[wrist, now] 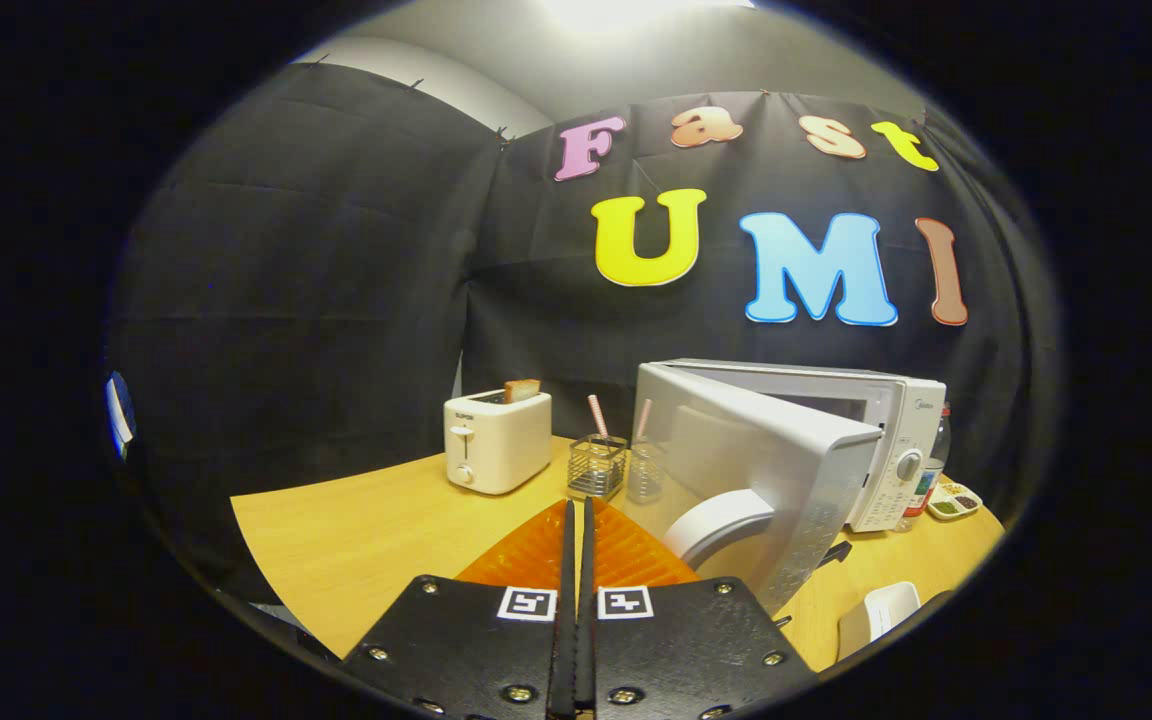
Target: Open the microwave, put the food inside, and close the microwave door.
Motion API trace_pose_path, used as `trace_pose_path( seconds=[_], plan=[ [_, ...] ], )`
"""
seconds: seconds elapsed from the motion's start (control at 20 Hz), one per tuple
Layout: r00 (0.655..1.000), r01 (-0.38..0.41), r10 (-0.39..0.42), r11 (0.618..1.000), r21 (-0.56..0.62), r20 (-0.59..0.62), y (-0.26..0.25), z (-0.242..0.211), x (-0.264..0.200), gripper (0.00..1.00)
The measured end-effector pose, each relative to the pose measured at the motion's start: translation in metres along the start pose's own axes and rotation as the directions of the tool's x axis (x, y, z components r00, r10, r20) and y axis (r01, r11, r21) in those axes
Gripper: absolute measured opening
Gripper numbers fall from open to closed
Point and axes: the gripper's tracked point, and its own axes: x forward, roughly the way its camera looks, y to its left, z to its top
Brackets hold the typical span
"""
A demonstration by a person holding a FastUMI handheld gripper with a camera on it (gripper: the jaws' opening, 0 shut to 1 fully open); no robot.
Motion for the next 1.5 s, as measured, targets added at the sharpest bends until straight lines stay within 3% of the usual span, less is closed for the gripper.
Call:
trace_pose_path(
  seconds=[0.3,0.75,1.35,1.5],
  plan=[
    [0.986,0.166,-0.165,0.985,0.047,-0.025,-0.089,-0.007,0.022,0.01],
    [0.909,0.417,-0.417,0.909,-0.024,0.001,-0.196,-0.004,0.064,0.01],
    [0.824,0.562,-0.564,0.826,-0.043,-0.056,-0.263,-0.01,0.134,0.01],
    [0.808,0.586,-0.588,0.809,-0.049,-0.051,-0.261,-0.011,0.139,0.04]
  ],
)
